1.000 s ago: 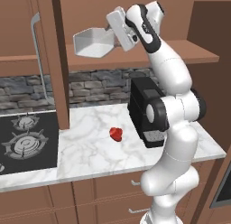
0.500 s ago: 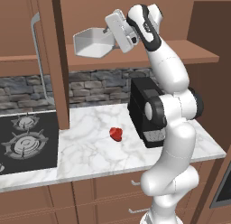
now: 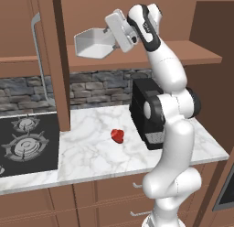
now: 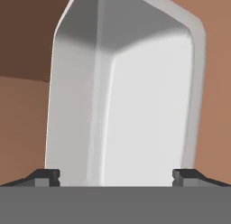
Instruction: Retrieve the tupperware from the cabinet, then place the raw meat into the tupperware to avoid contamination.
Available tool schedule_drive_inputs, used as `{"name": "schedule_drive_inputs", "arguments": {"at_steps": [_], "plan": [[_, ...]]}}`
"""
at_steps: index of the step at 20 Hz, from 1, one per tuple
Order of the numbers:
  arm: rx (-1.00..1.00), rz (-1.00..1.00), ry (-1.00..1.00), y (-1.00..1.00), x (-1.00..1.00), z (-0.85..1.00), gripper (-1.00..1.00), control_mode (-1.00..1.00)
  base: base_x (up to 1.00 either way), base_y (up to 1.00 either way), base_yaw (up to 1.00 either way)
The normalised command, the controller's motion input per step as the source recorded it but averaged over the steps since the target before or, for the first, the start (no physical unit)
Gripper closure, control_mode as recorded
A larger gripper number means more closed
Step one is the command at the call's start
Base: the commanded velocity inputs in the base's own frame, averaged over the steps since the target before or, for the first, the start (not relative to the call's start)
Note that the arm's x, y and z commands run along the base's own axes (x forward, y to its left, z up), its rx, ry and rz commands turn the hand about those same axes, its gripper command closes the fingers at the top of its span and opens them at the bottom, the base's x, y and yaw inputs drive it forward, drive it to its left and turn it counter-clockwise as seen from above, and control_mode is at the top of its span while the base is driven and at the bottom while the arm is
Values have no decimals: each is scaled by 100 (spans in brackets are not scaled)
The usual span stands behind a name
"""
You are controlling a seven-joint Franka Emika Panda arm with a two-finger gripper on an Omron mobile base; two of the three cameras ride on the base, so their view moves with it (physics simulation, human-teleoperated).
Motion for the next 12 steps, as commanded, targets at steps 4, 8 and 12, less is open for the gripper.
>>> {"name": "schedule_drive_inputs", "arguments": {"at_steps": [4,8,12], "plan": [[-2,0,0,16,7,0,-100,-100,0,0,0],[-1,0,0,16,6,0,-100,-100,0,0,0],[0,0,0,15,6,-1,-100,-100,0,0,0]]}}
